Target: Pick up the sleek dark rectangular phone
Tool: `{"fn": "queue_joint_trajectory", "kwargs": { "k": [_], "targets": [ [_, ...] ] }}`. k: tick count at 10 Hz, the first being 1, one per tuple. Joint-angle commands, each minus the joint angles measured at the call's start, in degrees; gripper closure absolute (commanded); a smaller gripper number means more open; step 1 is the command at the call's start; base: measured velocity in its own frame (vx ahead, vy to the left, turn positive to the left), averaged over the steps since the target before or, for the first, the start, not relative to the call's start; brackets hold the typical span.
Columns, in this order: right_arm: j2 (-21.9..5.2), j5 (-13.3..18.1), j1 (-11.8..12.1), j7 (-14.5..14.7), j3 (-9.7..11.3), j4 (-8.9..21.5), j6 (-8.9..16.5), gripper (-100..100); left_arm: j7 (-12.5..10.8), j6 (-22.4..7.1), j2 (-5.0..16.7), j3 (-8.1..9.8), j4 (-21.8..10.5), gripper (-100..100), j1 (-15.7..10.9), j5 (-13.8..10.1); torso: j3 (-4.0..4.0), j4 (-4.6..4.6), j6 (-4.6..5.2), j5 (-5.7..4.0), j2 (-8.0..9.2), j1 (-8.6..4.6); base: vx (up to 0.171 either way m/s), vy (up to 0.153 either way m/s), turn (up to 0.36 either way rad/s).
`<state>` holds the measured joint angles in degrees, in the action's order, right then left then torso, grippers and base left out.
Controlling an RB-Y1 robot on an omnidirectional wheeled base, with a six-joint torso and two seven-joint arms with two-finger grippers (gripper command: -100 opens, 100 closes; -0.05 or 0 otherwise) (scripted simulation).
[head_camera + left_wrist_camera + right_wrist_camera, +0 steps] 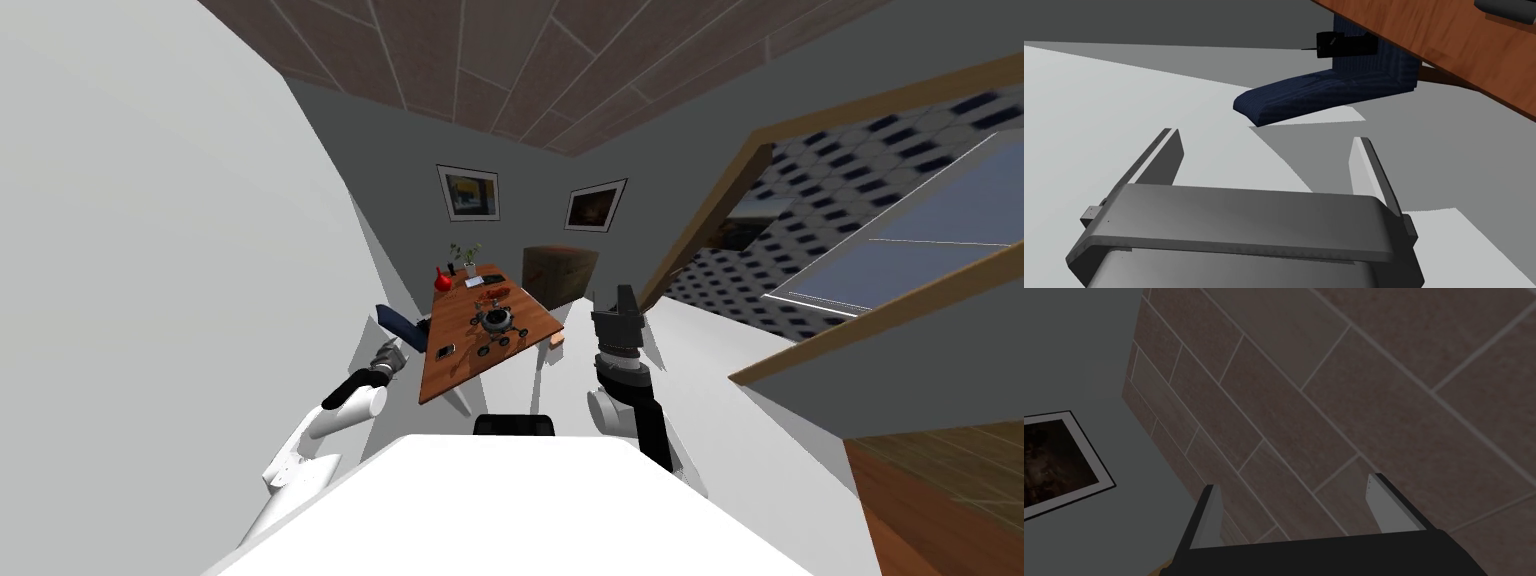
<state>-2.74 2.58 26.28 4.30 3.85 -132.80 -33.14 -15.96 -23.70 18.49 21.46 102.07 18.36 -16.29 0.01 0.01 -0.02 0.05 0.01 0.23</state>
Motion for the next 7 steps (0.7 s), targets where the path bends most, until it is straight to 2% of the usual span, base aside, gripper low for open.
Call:
{"fn": "queue_joint_trajectory", "kwargs": {
  "k": [1,2,3,4,5,6,7],
  "targets": [
    [0.00,0.00,0.00,0.00,0.00,0.00,0.00,0,-0.75,-2.86,0.56,0.67,-1.97,-100,-0.30,-0.76,0.00,0.00,0.00,0.00,0.00,0.00,-0.018,0.041,-0.183],
    [0.00,0.00,0.01,0.00,-0.01,0.00,0.00,0,-0.75,-3.31,0.56,0.67,-1.97,-100,-0.30,-0.76,0.00,0.00,-0.06,0.01,0.00,0.00,-0.008,0.019,0.023],
    [0.00,0.00,0.02,0.00,-0.01,0.00,0.00,0,-2.14,-5.70,1.71,2.17,-4.35,-100,-1.15,-2.14,-0.01,-0.01,-0.08,-0.01,-0.02,-0.07,-0.012,0.021,-0.280],
    [0.00,0.00,0.00,0.00,0.00,0.00,0.00,0,-2.14,-7.03,1.71,2.17,-4.64,-100,-1.15,-2.14,-0.02,-0.01,0.01,-0.01,-0.04,-0.05,-0.011,0.033,-0.233],
    [0.00,0.00,0.01,0.00,-0.01,0.00,0.00,0,-3.54,-8.41,2.83,3.62,-7.37,-100,-2.01,-3.48,-0.02,-0.01,-0.06,0.00,-0.04,-0.04,-0.021,0.047,-0.352],
    [0.00,0.00,0.00,0.00,0.00,0.00,0.00,0,-3.54,-9.80,2.83,3.62,-7.37,-100,-2.01,-3.48,0.00,0.00,-0.02,0.00,0.00,0.02,-0.022,0.046,-0.183],
    [0.00,0.00,0.01,0.00,-0.01,0.00,0.00,0,-3.54,-10.72,2.83,3.62,-7.37,-100,-2.01,-3.48,0.00,0.00,-0.07,0.01,0.00,0.02,-0.008,0.017,0.032]
  ]
}}
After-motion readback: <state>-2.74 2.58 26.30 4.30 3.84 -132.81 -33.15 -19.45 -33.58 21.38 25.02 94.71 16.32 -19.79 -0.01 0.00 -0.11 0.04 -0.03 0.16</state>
